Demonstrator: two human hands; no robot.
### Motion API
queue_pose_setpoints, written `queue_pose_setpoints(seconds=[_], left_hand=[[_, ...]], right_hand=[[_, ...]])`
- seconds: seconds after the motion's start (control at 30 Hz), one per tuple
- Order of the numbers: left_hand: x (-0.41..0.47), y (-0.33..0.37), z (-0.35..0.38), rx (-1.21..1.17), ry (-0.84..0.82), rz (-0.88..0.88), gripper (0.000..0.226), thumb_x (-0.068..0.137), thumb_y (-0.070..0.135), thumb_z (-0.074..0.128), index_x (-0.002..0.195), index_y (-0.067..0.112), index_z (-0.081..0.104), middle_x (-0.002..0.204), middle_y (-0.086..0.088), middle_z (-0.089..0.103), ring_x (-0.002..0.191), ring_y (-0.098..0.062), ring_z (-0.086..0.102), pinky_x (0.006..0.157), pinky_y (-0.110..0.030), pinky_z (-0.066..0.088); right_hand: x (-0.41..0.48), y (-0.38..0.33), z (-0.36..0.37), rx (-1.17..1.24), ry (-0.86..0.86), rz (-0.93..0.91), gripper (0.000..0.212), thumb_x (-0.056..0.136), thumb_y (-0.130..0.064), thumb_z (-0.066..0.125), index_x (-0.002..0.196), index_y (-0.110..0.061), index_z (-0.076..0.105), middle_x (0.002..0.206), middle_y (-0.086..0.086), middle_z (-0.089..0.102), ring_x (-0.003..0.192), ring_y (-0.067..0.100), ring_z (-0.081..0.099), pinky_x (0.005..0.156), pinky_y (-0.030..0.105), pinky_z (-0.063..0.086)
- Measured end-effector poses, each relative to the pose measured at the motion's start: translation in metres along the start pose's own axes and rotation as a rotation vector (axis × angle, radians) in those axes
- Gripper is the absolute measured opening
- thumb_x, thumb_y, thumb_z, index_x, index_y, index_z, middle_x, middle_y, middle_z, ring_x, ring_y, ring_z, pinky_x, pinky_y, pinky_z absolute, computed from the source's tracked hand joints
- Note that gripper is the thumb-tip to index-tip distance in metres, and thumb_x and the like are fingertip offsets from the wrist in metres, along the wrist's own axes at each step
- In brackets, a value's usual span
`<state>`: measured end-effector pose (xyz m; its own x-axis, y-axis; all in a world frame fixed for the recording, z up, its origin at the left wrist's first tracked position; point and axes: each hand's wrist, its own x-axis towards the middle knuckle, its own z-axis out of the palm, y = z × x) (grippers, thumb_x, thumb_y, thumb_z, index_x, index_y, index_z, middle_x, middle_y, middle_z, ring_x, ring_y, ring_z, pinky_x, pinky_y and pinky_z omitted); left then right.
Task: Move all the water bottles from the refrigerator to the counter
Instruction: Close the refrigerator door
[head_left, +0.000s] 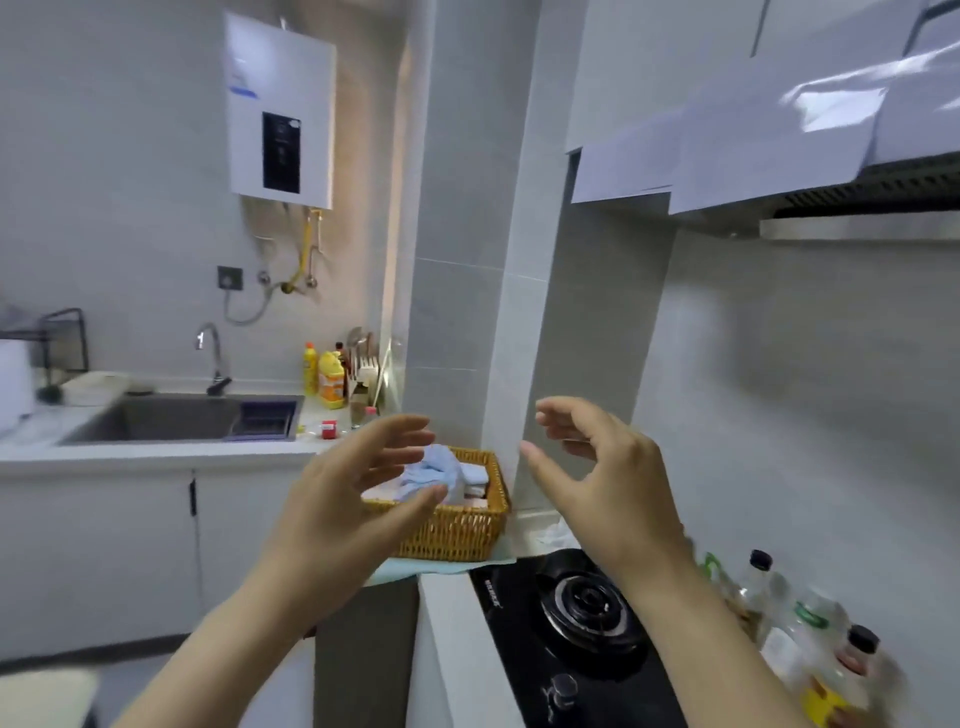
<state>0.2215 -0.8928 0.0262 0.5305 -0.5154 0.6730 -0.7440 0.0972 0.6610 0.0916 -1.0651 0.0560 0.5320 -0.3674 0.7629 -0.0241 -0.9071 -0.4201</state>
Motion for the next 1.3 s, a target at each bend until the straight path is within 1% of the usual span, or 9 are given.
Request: queue_pose_setpoints(seconds=[0.1, 0.17, 0.27, 0.4, 0.53, 0.7, 0.77, 1.07, 1.3], left_hand=[[-0.006, -0.011, -0.037, 0.113, 0.078, -0.029, 0.050, 0.073, 0.041, 0.079, 0.118, 0.039, 0.056, 0.110, 0.022, 0.067, 0.104, 0.006, 0.063, 0.088, -0.017, 0.053], [-0.012, -0.014, -0.058, 0.193, 0.124, -0.055, 0.049, 0.070, 0.044, 0.072, 0.116, 0.043, 0.054, 0.111, 0.024, 0.065, 0.102, 0.009, 0.062, 0.088, -0.013, 0.052], [-0.025, -0.015, -0.087, 0.297, 0.208, -0.104, 0.052, 0.069, 0.050, 0.068, 0.118, 0.039, 0.056, 0.112, 0.021, 0.066, 0.102, 0.006, 0.064, 0.088, -0.017, 0.054], [-0.048, -0.012, -0.118, 0.437, 0.328, -0.182, 0.055, 0.070, 0.049, 0.068, 0.122, 0.033, 0.057, 0.111, 0.020, 0.067, 0.102, 0.006, 0.063, 0.088, -0.017, 0.053], [-0.071, -0.002, -0.147, 0.563, 0.473, -0.271, 0.055, 0.071, 0.051, 0.068, 0.122, 0.032, 0.058, 0.110, 0.019, 0.067, 0.103, 0.004, 0.064, 0.089, -0.018, 0.053], [-0.105, 0.015, -0.176, 0.704, 0.613, -0.365, 0.048, 0.074, 0.035, 0.077, 0.119, 0.030, 0.060, 0.109, 0.020, 0.068, 0.101, 0.006, 0.064, 0.088, -0.014, 0.051], [-0.118, 0.023, -0.188, 0.753, 0.649, -0.399, 0.048, 0.077, 0.029, 0.080, 0.120, 0.029, 0.060, 0.110, 0.019, 0.067, 0.102, 0.007, 0.062, 0.088, -0.010, 0.049], [-0.175, 0.041, -0.255, 0.854, 0.761, -0.454, 0.049, 0.078, 0.027, 0.077, 0.124, 0.030, 0.059, 0.112, 0.020, 0.066, 0.107, 0.005, 0.061, 0.094, -0.018, 0.050], [-0.210, 0.024, -0.311, 0.857, 0.822, -0.497, 0.046, 0.078, 0.022, 0.078, 0.119, 0.036, 0.060, 0.110, 0.020, 0.067, 0.105, 0.006, 0.061, 0.092, -0.015, 0.050]], right_hand=[[0.014, -0.021, 0.042, 0.090, -0.050, -0.059, 0.034, 0.082, -0.029, 0.075, 0.114, -0.021, 0.067, 0.105, -0.008, 0.071, 0.095, 0.004, 0.065, 0.086, 0.025, 0.056], [0.023, -0.036, 0.067, 0.165, -0.095, -0.108, 0.035, 0.082, -0.031, 0.075, 0.115, -0.021, 0.066, 0.105, -0.008, 0.070, 0.095, 0.005, 0.065, 0.086, 0.024, 0.055], [0.037, -0.057, 0.103, 0.277, -0.160, -0.202, 0.038, 0.084, -0.032, 0.074, 0.119, -0.022, 0.065, 0.107, -0.011, 0.068, 0.095, 0.000, 0.063, 0.086, 0.015, 0.053], [0.048, -0.084, 0.149, 0.441, -0.211, -0.323, 0.036, 0.083, -0.028, 0.075, 0.116, -0.017, 0.066, 0.103, -0.005, 0.071, 0.092, 0.005, 0.065, 0.082, 0.018, 0.055], [0.048, -0.119, 0.188, 0.607, -0.288, -0.451, 0.037, 0.082, -0.025, 0.076, 0.116, -0.014, 0.067, 0.103, -0.004, 0.071, 0.091, 0.003, 0.065, 0.081, 0.011, 0.052], [0.037, -0.168, 0.223, 0.789, -0.368, -0.550, 0.037, 0.083, -0.028, 0.074, 0.117, -0.015, 0.066, 0.104, -0.005, 0.070, 0.090, 0.007, 0.066, 0.081, 0.025, 0.058], [0.029, -0.189, 0.232, 0.844, -0.386, -0.576, 0.037, 0.082, -0.027, 0.074, 0.116, -0.013, 0.066, 0.103, -0.004, 0.070, 0.089, 0.008, 0.066, 0.080, 0.027, 0.058], [0.001, -0.278, 0.262, 0.944, -0.428, -0.666, 0.037, 0.083, -0.029, 0.074, 0.117, -0.016, 0.066, 0.103, -0.005, 0.071, 0.090, 0.007, 0.067, 0.081, 0.026, 0.058], [-0.021, -0.328, 0.304, 0.950, -0.461, -0.662, 0.033, 0.083, -0.026, 0.075, 0.113, -0.017, 0.067, 0.100, -0.007, 0.071, 0.088, 0.007, 0.067, 0.079, 0.028, 0.058]])
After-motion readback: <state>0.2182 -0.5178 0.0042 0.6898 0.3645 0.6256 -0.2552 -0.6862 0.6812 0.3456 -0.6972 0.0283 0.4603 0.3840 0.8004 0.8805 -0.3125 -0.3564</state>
